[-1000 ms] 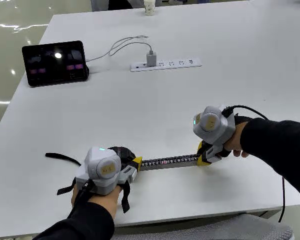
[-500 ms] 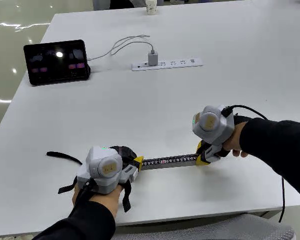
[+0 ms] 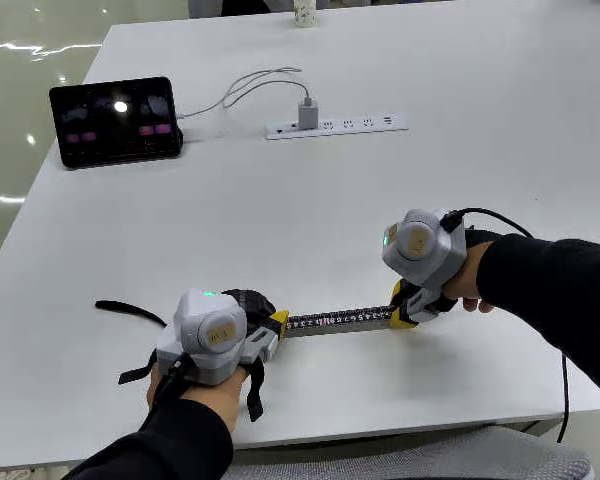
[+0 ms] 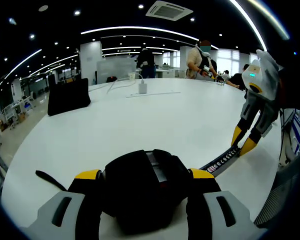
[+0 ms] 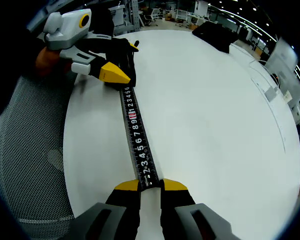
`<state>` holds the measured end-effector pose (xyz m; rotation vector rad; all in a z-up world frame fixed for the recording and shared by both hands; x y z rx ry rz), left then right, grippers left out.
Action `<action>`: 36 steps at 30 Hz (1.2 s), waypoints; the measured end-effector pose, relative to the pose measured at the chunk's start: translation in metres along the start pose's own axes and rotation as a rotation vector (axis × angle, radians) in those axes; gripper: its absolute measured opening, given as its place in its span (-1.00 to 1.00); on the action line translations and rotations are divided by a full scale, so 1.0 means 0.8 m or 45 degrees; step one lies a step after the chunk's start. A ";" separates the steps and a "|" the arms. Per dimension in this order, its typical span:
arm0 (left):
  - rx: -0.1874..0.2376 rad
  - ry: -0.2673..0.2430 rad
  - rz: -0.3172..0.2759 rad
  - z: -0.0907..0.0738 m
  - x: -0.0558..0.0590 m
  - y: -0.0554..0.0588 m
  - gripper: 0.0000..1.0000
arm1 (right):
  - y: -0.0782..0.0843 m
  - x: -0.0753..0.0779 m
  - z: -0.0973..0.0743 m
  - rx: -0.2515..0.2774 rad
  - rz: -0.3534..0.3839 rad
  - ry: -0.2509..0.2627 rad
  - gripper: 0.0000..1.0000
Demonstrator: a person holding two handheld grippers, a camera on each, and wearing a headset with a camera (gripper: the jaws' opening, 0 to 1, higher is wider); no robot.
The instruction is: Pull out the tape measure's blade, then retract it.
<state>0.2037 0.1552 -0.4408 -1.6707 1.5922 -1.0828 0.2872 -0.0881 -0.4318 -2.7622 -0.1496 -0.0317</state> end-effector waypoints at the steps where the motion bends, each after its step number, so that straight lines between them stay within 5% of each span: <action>1: 0.000 0.000 0.000 0.000 0.000 0.000 0.29 | -0.001 0.000 0.000 0.001 0.000 0.000 -0.77; 36: -0.001 0.001 0.000 0.000 -0.002 -0.001 0.29 | -0.014 -0.001 0.006 0.023 0.000 -0.004 -0.78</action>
Point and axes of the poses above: the centre of the closed fingertips' face, and the gripper's own axes: z roughly forward along the fingers, x roughly to its right, y roughly out of its underside, the point moved 10 cm from there along -z, roughly backward along the fingers, and after that the axes turned 12 degrees about -z, right-handed, at the moved point
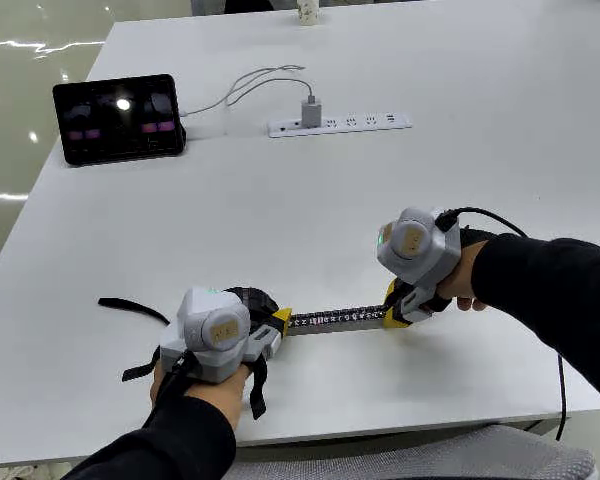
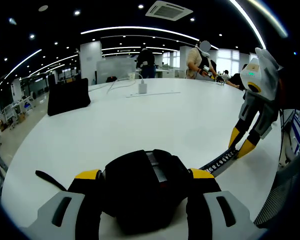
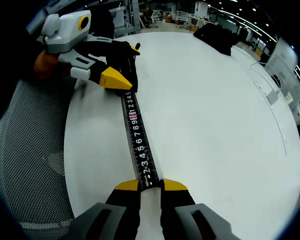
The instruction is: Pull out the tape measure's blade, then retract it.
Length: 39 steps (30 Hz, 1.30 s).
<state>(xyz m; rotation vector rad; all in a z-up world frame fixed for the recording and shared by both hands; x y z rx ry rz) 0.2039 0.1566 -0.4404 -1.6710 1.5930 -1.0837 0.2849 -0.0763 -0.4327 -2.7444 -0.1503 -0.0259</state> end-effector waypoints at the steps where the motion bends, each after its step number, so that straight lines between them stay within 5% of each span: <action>1: 0.000 0.000 0.000 0.000 0.000 0.000 0.29 | -0.001 0.000 0.000 0.000 -0.001 0.000 -0.78; 39: 0.000 0.001 0.002 0.000 0.000 0.000 0.29 | -0.013 -0.003 0.005 0.044 -0.076 -0.002 -0.78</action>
Point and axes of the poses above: the centre of the closed fingertips' face, and the gripper's own axes: z roughly forward along the fingers, x roughly to its right, y roughly out of its underside, the point moved 10 cm from there along -z, roughly backward along the fingers, and after that the axes turned 12 degrees about -z, right-handed, at the moved point
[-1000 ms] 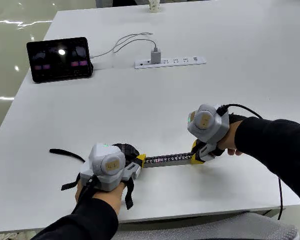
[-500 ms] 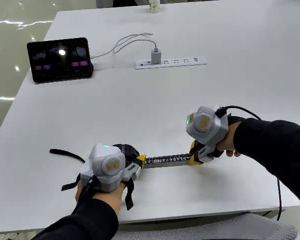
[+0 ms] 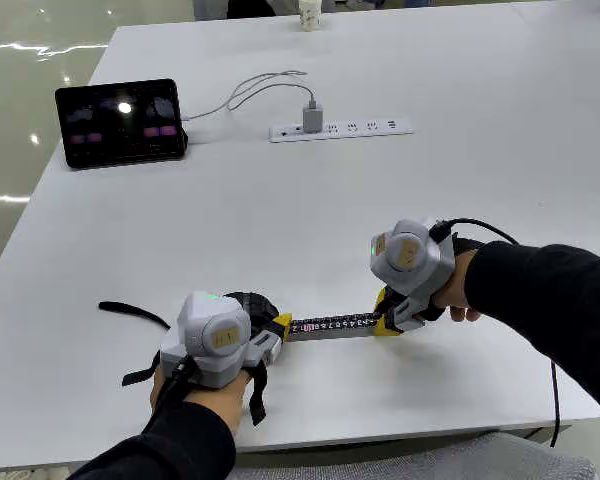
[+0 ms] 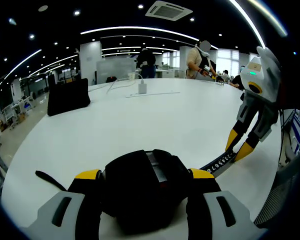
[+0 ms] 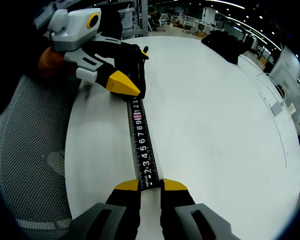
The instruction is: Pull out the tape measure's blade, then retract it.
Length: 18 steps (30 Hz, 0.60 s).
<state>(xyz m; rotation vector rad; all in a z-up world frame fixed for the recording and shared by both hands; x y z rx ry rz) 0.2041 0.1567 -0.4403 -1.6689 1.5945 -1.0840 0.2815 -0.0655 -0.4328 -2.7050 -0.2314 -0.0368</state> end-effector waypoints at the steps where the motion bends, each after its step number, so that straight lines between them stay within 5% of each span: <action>1: 0.000 0.000 0.000 0.000 0.000 0.000 0.29 | -0.001 0.000 0.000 0.000 0.007 0.003 -0.78; 18: -0.001 0.002 -0.001 -0.001 0.000 -0.001 0.29 | -0.010 -0.001 0.004 0.008 0.034 0.013 -0.78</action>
Point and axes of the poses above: the centre of the closed fingertips' face, and the gripper's own axes: z roughly forward along the fingers, x roughly to its right, y roughly out of its underside, the point moved 10 cm from there along -z, roughly backward along the fingers, and after that the axes turned 12 degrees about -z, right-handed, at the moved point
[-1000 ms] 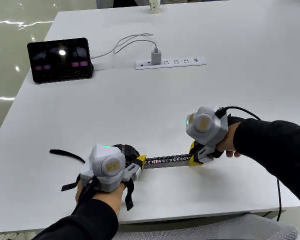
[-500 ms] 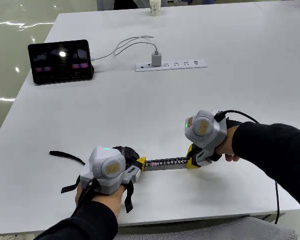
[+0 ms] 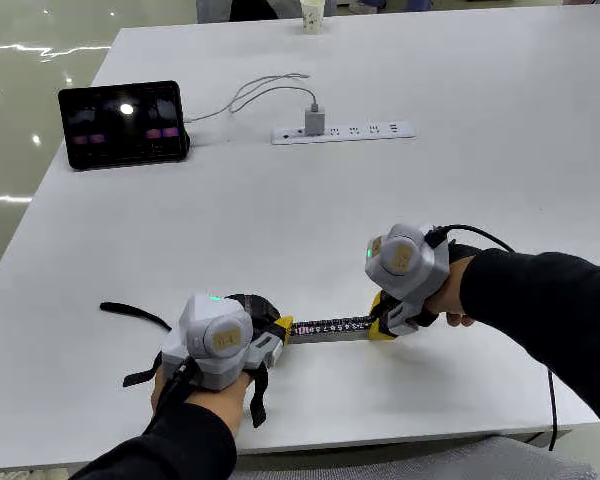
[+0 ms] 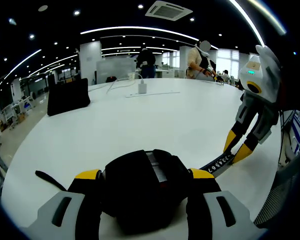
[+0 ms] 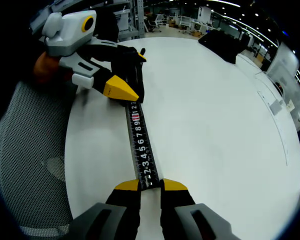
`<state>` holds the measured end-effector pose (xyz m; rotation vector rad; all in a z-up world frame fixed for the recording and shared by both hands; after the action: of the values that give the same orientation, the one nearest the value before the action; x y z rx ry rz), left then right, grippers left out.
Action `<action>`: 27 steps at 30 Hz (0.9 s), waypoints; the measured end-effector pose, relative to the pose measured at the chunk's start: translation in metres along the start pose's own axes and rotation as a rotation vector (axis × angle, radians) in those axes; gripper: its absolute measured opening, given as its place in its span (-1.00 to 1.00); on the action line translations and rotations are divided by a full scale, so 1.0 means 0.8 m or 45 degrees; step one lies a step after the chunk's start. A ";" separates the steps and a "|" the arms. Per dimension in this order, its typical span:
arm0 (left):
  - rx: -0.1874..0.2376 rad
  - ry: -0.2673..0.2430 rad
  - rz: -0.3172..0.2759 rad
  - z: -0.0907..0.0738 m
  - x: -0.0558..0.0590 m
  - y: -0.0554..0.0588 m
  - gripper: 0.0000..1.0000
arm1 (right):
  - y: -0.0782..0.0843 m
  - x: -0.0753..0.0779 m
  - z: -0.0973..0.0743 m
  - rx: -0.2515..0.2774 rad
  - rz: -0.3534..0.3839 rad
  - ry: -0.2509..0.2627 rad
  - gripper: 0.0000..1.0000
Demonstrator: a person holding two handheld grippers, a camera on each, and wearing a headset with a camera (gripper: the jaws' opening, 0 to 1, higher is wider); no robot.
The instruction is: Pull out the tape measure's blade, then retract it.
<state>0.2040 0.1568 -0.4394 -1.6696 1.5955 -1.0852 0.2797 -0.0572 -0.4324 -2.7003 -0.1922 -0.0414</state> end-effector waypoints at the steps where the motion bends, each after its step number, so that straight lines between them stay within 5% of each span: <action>1: 0.000 0.000 0.000 0.000 0.000 0.000 0.29 | -0.001 0.000 0.000 0.000 0.001 -0.001 -0.78; 27: -0.002 0.000 -0.003 0.000 -0.001 0.000 0.29 | -0.013 -0.001 0.007 0.015 0.018 0.006 -0.77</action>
<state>0.2039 0.1576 -0.4398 -1.6729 1.5954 -1.0854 0.2774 -0.0458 -0.4335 -2.6894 -0.1713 -0.0425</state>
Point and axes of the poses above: the centre of the closed fingertips' face, and the gripper's own axes: z roughly forward along the fingers, x roughly to its right, y roughly out of its underside, the point moved 10 cm from there along -z, roughly backward along the fingers, and after that the axes turned 12 degrees about -z, right-handed, at the moved point
